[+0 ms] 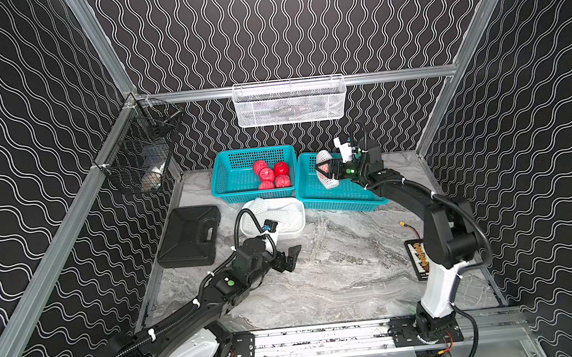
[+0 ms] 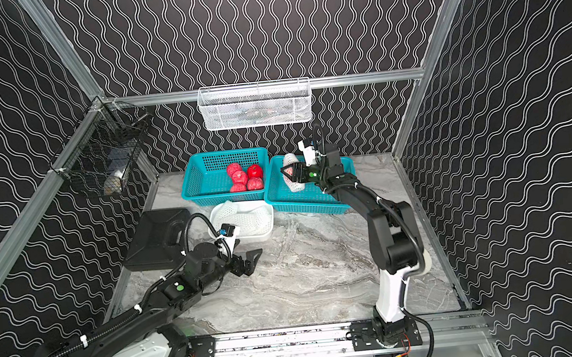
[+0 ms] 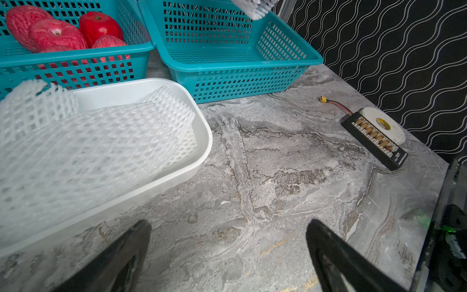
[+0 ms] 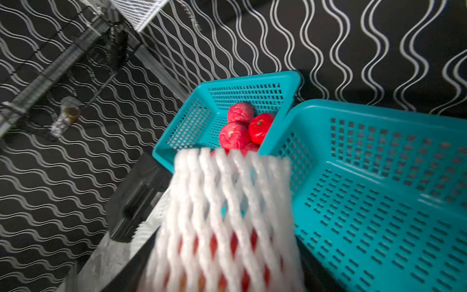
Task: Remove foam nets from apples
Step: Pick up the apple from the basket, then place the apple at the center of the board.
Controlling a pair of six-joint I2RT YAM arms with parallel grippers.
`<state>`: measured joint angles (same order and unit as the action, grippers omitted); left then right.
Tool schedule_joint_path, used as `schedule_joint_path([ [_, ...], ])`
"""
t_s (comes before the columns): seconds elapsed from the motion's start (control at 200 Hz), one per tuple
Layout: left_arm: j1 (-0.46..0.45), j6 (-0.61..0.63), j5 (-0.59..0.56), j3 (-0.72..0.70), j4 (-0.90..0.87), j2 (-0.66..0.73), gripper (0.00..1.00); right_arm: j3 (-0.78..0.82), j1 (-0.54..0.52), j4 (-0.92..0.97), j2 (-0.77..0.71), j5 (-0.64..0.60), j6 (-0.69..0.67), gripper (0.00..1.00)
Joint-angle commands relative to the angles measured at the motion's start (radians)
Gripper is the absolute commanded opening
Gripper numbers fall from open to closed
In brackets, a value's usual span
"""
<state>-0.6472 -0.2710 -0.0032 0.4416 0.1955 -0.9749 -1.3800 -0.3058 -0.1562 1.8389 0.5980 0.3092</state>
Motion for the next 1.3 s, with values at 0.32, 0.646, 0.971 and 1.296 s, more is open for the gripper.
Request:
schedule_joint_path([
  [0.32,0.001,-0.032,-0.028,-0.112,0.099,0.109,0.99,0.551,-0.318,0.140,-0.444,-0.061,-0.165,0.70],
  [0.646,0.001,-0.041,-0.051,-0.169,0.044,0.182,0.99,0.749,-0.372,-0.004,-0.415,-0.109,-0.129,0.69],
  [0.971,0.000,-0.031,-0.074,-0.182,-0.032,0.229,1.00,0.738,-0.387,-0.055,-0.292,-0.202,-0.139,0.73],
  [1.296,0.001,-0.008,-0.066,-0.155,-0.083,0.223,0.99,0.705,-0.396,-0.048,-0.205,-0.250,-0.136,0.83],
])
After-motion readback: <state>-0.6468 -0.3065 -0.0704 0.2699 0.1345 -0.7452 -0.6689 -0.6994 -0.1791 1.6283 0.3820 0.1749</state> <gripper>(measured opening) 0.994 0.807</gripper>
